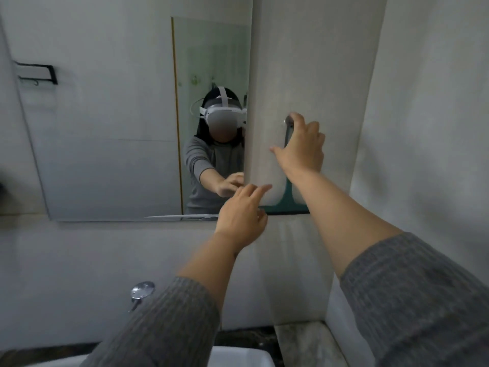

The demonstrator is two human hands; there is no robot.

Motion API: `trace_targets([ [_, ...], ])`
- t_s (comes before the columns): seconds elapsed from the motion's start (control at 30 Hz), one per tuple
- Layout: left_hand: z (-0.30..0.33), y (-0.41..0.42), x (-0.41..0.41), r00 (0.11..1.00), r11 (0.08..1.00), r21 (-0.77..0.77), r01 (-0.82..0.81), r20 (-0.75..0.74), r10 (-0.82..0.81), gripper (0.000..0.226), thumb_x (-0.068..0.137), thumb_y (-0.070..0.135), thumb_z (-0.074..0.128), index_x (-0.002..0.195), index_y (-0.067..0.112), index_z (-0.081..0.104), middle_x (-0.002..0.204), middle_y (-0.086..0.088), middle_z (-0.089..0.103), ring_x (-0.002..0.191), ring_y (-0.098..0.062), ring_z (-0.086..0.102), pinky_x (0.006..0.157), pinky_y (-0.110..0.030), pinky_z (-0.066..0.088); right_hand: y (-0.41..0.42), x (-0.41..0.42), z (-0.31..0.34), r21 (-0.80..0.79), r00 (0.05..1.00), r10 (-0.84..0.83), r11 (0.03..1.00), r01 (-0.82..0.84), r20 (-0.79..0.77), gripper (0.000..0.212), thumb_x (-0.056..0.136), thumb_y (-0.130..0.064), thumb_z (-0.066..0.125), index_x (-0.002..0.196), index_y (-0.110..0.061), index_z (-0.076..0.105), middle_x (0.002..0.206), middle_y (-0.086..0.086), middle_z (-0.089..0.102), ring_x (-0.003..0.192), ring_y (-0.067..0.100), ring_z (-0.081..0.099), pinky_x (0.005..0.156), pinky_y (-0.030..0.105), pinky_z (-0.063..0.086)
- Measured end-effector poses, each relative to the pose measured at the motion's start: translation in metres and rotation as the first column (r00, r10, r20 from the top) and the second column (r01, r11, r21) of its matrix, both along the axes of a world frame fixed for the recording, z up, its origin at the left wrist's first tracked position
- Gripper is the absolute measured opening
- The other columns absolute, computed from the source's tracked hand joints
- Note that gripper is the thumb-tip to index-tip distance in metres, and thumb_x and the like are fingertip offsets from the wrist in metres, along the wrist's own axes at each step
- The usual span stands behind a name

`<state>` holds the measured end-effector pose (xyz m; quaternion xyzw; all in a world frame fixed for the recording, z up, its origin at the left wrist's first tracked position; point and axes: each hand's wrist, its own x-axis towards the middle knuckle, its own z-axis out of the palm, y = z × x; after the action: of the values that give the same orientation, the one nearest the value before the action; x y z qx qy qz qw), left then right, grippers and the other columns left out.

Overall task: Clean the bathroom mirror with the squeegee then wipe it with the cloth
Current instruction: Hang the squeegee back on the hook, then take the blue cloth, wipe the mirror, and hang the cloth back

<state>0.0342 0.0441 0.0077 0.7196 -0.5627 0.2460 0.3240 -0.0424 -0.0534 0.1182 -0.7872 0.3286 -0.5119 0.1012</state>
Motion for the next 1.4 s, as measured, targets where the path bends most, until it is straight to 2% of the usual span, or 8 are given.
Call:
trace_targets([
  [0.17,0.035,0.067,0.049,0.988,0.99,-0.04,-0.133,0.067,0.136,0.037,0.081,0.019,0.058,0.118,0.022,0.062,0.124,-0.002,0.058,0.117,-0.024,0.049,0.085,-0.043,0.05,0.057,0.031,0.001,-0.084,0.99,0.115,0.989,-0.122,-0.084,0.031,0.086,-0.032,0.067,0.115,-0.022,0.059,0.122,0.01,0.052,0.117,0.031,0.046,0.088,0.039,0.044],
  [0.4,0.059,0.198,0.13,0.947,0.946,-0.067,-0.318,0.018,0.319,0.037,0.085,0.023,0.059,0.121,0.022,0.054,0.127,-0.002,0.055,0.115,-0.024,0.049,0.087,-0.04,0.046,0.167,0.109,0.005,-0.128,0.941,0.301,0.938,-0.322,-0.156,0.012,0.086,-0.027,0.063,0.094,-0.02,0.069,0.106,0.01,0.062,0.101,0.032,0.055,0.088,0.043,0.049],
  [0.67,0.067,0.352,0.225,0.813,0.802,-0.138,-0.581,-0.06,0.579,0.039,0.086,0.021,0.055,0.125,0.02,0.053,0.128,-0.007,0.049,0.12,-0.028,0.042,0.084,-0.044,0.045,0.303,0.222,-0.001,-0.119,0.808,0.538,0.81,-0.575,-0.241,0.021,0.093,-0.027,0.053,0.107,-0.018,0.066,0.115,0.012,0.057,0.108,0.03,0.051,0.08,0.037,0.047],
  [0.8,0.056,0.405,0.271,0.764,0.738,-0.2,-0.645,-0.148,0.628,0.044,0.089,0.025,0.051,0.132,0.018,0.048,0.134,-0.009,0.045,0.12,-0.031,0.042,0.089,-0.047,0.046,0.361,0.274,-0.013,-0.009,0.662,0.702,0.684,-0.729,-0.263,0.033,0.096,-0.028,0.048,0.127,-0.021,0.057,0.123,0.013,0.054,0.115,0.032,0.05,0.097,0.042,0.044],
  [0.9,0.041,0.427,0.299,0.754,0.741,-0.164,-0.651,-0.245,0.609,0.049,0.093,0.031,0.048,0.141,0.026,0.037,0.143,-0.008,0.038,0.126,-0.031,0.038,0.095,-0.046,0.042,0.396,0.307,-0.024,0.037,0.631,0.717,0.669,-0.743,-0.295,0.045,0.098,-0.036,0.043,0.142,-0.03,0.039,0.135,0.011,0.043,0.124,0.031,0.04,0.104,0.045,0.038],
  [1.07,0.014,0.44,0.337,0.737,0.785,-0.012,-0.62,-0.351,0.577,0.061,0.095,0.048,0.038,0.149,0.04,0.011,0.158,-0.005,0.017,0.142,-0.028,0.019,0.109,-0.046,0.028,0.431,0.354,-0.044,0.015,0.707,0.629,0.75,-0.661,-0.323,0.054,0.099,-0.047,0.032,0.149,-0.042,0.014,0.149,0.005,0.023,0.13,0.029,0.027,0.108,0.046,0.027],
  [1.27,-0.011,0.434,0.359,0.796,0.841,-0.054,-0.539,-0.361,0.487,0.06,0.097,0.047,0.032,0.149,0.044,0.001,0.147,0.004,0.022,0.126,-0.023,0.025,0.098,-0.035,0.034,0.439,0.387,-0.068,0.059,0.86,0.45,0.891,-0.45,-0.24,0.055,0.097,-0.055,0.02,0.147,-0.047,-0.002,0.141,0.009,0.026,0.123,0.029,0.028,0.105,0.048,0.023],
  [1.4,-0.017,0.422,0.36,0.847,0.853,-0.108,-0.511,-0.235,0.478,0.064,0.092,0.023,0.053,0.148,0.025,0.023,0.139,-0.007,0.032,0.117,-0.023,0.026,0.092,-0.046,0.045,0.443,0.395,-0.069,0.02,0.845,0.475,0.874,-0.485,-0.245,0.057,0.099,-0.053,0.021,0.148,-0.044,-0.005,0.135,0.012,0.032,0.12,0.031,0.036,0.104,0.047,0.028],
])
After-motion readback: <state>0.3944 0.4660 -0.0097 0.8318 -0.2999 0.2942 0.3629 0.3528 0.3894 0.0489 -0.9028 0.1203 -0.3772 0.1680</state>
